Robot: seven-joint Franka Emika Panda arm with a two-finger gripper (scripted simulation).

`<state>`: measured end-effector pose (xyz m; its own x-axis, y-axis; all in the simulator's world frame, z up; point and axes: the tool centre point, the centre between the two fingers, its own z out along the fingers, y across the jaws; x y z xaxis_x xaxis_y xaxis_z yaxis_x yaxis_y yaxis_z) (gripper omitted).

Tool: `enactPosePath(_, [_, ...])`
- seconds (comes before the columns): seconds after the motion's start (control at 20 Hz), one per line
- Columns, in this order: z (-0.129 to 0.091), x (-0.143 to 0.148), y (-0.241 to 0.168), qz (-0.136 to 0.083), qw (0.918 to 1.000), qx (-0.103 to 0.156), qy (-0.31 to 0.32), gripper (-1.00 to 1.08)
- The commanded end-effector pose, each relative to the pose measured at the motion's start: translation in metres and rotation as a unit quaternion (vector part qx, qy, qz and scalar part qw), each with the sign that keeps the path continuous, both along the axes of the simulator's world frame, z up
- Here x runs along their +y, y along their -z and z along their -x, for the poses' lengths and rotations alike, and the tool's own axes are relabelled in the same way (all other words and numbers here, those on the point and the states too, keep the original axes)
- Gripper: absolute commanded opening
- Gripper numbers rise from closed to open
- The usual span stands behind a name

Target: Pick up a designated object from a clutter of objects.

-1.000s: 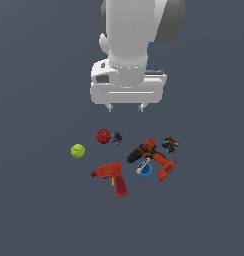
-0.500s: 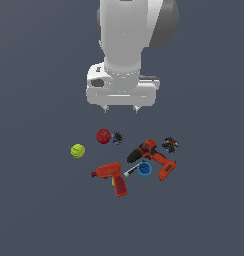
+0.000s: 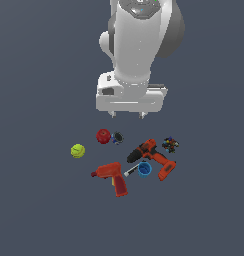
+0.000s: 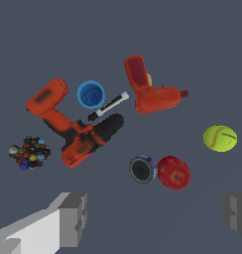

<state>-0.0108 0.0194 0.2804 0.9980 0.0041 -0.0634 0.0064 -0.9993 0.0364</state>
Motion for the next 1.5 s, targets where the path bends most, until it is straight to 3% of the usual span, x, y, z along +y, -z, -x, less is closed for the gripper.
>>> enactPosePath(0.0, [-0.003,0.014,0.012,0.002,1.0,-0.002,-0.006,1.0])
enactPosePath(0.4, [-0.01,0.089,0.074,0.004,0.9993,-0.014,-0.034,1.0])
enactPosePath(0.85, [0.01,0.184,0.149,-0.009,0.9972,-0.026,-0.069,1.0])
enactPosePath(1.15, [0.024,0.218,0.176,-0.018,0.9961,-0.029,-0.081,1.0])
enactPosePath(1.45, [0.03,0.23,0.185,-0.021,0.9957,-0.03,-0.085,1.0])
